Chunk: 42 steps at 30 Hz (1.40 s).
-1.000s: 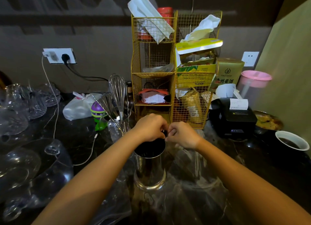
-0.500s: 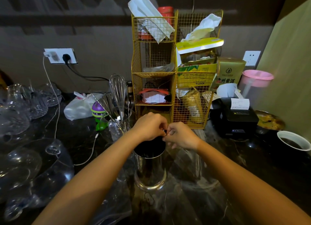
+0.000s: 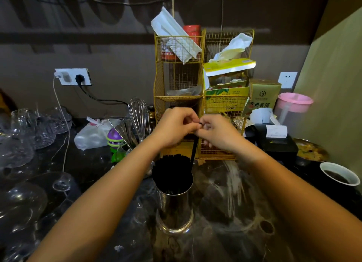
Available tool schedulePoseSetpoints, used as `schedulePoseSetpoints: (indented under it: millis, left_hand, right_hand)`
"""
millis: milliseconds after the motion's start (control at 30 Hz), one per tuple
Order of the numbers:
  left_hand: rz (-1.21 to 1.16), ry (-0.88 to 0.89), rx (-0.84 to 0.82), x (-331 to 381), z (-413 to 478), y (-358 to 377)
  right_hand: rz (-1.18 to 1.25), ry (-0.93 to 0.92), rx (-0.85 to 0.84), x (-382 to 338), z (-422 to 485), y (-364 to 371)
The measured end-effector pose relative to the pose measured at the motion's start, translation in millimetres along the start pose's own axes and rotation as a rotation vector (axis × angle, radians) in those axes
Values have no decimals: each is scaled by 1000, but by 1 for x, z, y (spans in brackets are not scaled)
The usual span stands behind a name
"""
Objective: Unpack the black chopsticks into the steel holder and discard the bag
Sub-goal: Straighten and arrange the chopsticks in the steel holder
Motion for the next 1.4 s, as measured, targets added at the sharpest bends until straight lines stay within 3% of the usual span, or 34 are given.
schedulePoseSetpoints:
  millis: [167, 333, 467, 567, 633, 700, 767, 833, 1000, 1133, 1267, 1400]
  left_hand:
    - [-220, 114, 61, 25, -1, -29]
    - [-309, 175, 245, 22, -13, -55]
    - [-384, 138, 336, 11, -22, -48]
    - [-455, 19, 285, 2, -25, -37]
    - [-591, -107, 160, -6, -23, -30]
    - [-870, -164, 67, -13, -20, -23]
    - [-1116, -134, 73, -16, -19, -21]
    - [-1193, -70, 123, -20, -18, -22]
    - [-1217, 10, 277, -30, -18, -32]
    - [-1149, 0, 279, -35, -18, -41]
    - [-1019, -14, 206, -34, -18, -48]
    - [-857, -7, 137, -28, -18, -50]
  right_hand:
    - [-85, -78, 138, -33, -4, -32]
    - [4, -164, 379, -49, -13, -65]
    - [170, -245, 566, -51, -17, -70]
    - [308, -316, 630, -51, -15, -56]
    - [431, -352, 635, -50, -12, -43]
    - [508, -343, 624, -47, -9, -27]
    - [583, -329, 598, -42, -6, -10]
    - [648, -301, 556, -37, -4, 6]
    - [826, -208, 456, -21, -3, 36]
    - [872, -153, 336, -12, -3, 48]
    - [734, -98, 261, -7, -1, 50]
    - [381, -131, 218, -15, 0, 34]
Point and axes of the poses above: each hand's wrist, its own z-axis towards the middle knuckle, its own y-axis out of the palm, x = y × z, the point moved 1 cm from there along z, towards the middle knuckle, and after that the axes turned 12 degrees about -x, right-handed, at the moved point
